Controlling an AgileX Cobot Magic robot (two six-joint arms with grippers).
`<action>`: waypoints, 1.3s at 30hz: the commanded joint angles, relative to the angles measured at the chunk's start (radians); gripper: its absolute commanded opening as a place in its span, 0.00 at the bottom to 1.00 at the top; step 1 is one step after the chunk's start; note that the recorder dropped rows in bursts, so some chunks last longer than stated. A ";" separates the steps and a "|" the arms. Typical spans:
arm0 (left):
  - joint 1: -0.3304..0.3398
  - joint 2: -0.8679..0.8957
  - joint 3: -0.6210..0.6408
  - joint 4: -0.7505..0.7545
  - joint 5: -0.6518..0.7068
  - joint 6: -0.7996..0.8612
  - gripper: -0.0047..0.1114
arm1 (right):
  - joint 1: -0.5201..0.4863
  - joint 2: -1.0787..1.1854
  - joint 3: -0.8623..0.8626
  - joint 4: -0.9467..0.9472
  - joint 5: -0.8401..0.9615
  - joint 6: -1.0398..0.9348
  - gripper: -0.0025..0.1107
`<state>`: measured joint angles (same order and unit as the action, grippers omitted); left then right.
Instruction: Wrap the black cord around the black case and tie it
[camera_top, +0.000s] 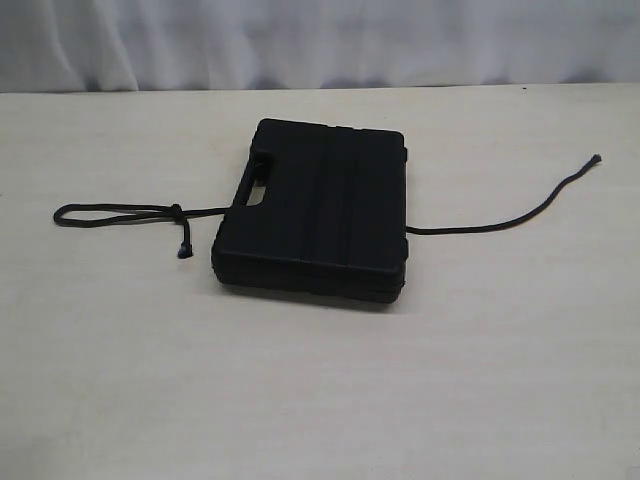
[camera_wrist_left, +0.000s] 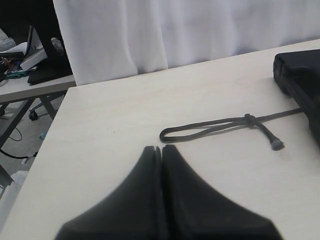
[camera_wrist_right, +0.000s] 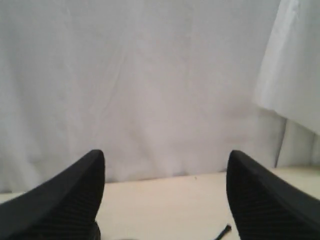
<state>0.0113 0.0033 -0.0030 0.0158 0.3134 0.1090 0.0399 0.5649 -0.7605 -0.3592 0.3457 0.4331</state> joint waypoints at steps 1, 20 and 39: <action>0.002 -0.003 0.003 -0.002 -0.005 0.000 0.04 | -0.002 0.245 -0.153 0.239 0.204 -0.170 0.59; 0.002 -0.003 0.003 -0.002 -0.005 0.000 0.04 | 0.600 1.194 -0.653 0.697 0.220 -0.405 0.59; 0.002 -0.003 0.003 -0.002 -0.005 0.000 0.04 | 0.683 1.634 -0.995 0.192 0.405 -0.001 0.59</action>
<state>0.0113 0.0033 -0.0030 0.0158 0.3134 0.1090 0.7213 2.1805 -1.7472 -0.0570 0.7061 0.3560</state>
